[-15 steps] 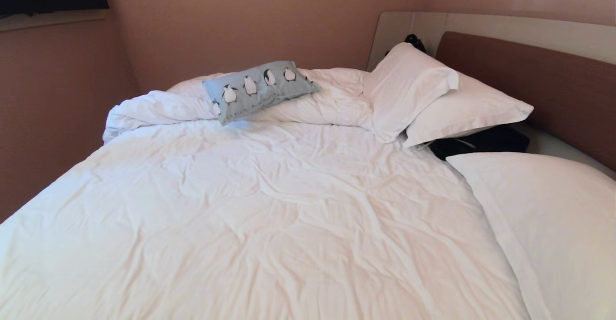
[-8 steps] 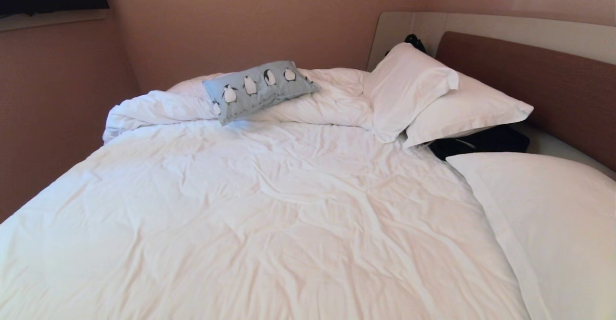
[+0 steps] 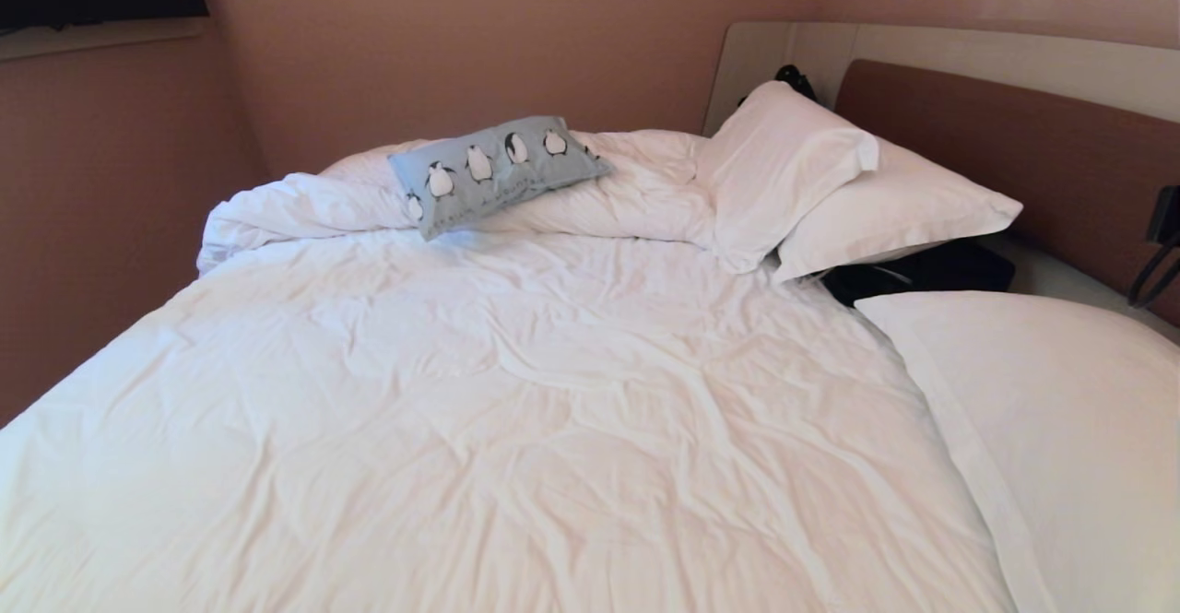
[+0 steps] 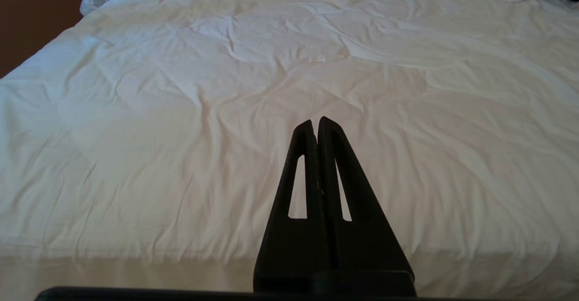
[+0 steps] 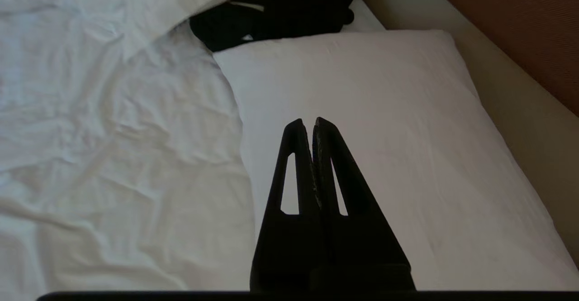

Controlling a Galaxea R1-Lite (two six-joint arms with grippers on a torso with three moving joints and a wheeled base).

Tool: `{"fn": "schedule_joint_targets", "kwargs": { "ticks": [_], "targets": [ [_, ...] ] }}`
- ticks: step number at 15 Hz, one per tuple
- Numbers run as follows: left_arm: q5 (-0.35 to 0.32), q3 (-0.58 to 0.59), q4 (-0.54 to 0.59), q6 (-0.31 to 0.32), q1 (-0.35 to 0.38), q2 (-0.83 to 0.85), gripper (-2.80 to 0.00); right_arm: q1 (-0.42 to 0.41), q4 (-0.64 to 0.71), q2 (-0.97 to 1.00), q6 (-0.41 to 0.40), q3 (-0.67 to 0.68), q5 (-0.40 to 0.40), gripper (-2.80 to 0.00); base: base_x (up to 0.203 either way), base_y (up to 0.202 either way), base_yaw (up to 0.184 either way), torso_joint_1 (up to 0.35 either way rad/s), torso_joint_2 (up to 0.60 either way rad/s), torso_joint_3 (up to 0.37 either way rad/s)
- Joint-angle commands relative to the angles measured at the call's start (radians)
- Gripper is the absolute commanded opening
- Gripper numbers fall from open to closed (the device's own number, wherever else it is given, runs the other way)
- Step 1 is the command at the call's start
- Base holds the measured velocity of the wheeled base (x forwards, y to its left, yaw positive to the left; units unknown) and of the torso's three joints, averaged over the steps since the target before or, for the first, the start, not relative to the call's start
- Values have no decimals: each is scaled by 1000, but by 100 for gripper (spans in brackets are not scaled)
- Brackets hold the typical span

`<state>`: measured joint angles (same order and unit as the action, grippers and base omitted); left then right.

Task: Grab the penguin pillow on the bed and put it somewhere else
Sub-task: Place the pillow at the bedside

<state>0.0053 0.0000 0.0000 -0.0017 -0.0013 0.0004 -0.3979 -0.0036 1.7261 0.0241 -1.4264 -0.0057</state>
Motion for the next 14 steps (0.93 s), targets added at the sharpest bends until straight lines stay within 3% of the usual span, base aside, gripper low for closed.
{"fn": "schedule_joint_targets", "kwargs": {
  "ticks": [1, 7, 13, 14],
  "targets": [
    [1, 1, 0, 0, 0, 0, -280, -12, 7, 164, -66, -68, 3, -280, 0, 0, 0, 0, 0, 0],
    [1, 1, 0, -1, 0, 0, -280, -77, 71, 430, -136, -351, 70, -280, 0, 0, 0, 0, 0, 0],
    [1, 2, 0, 0, 0, 0, -280, -110, 139, 545, -185, -437, 78, -280, 0, 0, 0, 0, 0, 0],
    [1, 1, 0, 0, 0, 0, -280, -114, 140, 571, -188, -449, 78, 0, 0, 0, 0, 0, 0, 0]
  ]
}}
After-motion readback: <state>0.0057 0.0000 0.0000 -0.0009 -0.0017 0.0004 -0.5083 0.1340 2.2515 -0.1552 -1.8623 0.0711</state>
